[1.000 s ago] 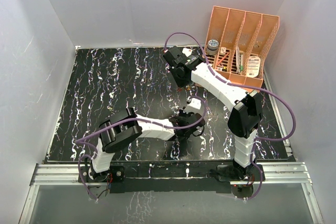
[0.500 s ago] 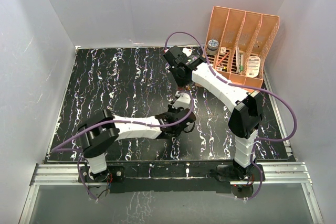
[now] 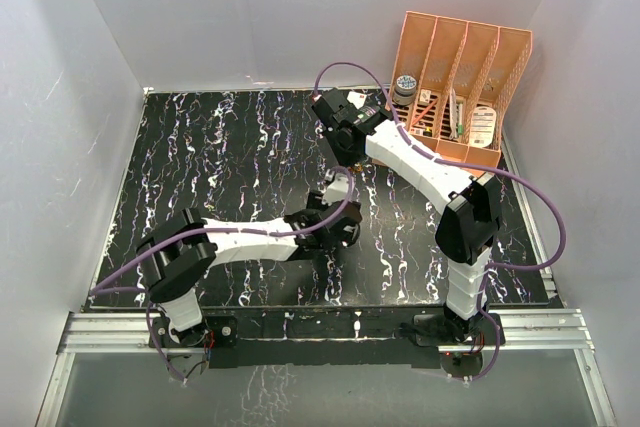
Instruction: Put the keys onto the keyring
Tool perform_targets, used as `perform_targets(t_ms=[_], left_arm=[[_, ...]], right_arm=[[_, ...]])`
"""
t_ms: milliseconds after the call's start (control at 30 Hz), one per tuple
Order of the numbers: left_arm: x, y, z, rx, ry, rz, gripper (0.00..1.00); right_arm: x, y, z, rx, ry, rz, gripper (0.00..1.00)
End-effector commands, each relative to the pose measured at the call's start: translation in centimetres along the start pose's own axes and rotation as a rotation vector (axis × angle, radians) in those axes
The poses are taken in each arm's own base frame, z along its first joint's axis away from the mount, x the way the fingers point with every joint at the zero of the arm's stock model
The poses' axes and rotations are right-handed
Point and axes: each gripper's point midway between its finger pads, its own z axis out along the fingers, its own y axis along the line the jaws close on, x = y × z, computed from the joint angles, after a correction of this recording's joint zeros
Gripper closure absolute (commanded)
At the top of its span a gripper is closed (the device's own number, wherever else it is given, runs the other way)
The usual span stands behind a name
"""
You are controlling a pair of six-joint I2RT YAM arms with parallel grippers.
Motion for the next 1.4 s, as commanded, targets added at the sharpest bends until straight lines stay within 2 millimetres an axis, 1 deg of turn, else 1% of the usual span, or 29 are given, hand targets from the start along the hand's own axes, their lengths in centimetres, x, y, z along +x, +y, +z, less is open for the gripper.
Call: perform_targets(t_ms=[0,33,133,233,433,900,1200,1367], left_arm=[[0.3,0.8,0.2,0.107,0.054,-0.133,0.32],[0.6,1.3,0.2,0.113,0.058,-0.147,0.32],[0.5,2.3,0.2,0.117,0.064,-0.178,0.32],[0.7,2.7,0.4,0.144,0.074,-0.216,0.32],[0.6,2.3,0.4,0.244,0.077,-0.285,0.32],[1.8,1.7,0.5,0.413,0.131,-0.426,0.34],[2.5,1.1,0.9,0.499,0.166,-0.495,0.35],[3.3,0.8,1.2,0.506,0.194,-0.502,0.37]], right_arm=[[-1.8,-0.9,-2.1,0.002,-0.093,0.040,1.00],[-1.8,-1.0,-2.1,0.003,-0.094,0.041,1.00],[-1.9,-0.9,-2.1,0.003,-0.095,0.039,1.00],[-1.9,-0.8,-2.1,0.000,-0.096,0.037,1.00],[-1.8,-0.8,-1.8,0.002,-0.092,0.038,1.00],[-1.7,-0.9,-1.8,0.006,-0.092,0.037,1.00],[-1.6,-0.9,-1.7,0.007,-0.093,0.036,1.00],[-1.7,-0.9,-1.8,0.007,-0.095,0.036,1.00]])
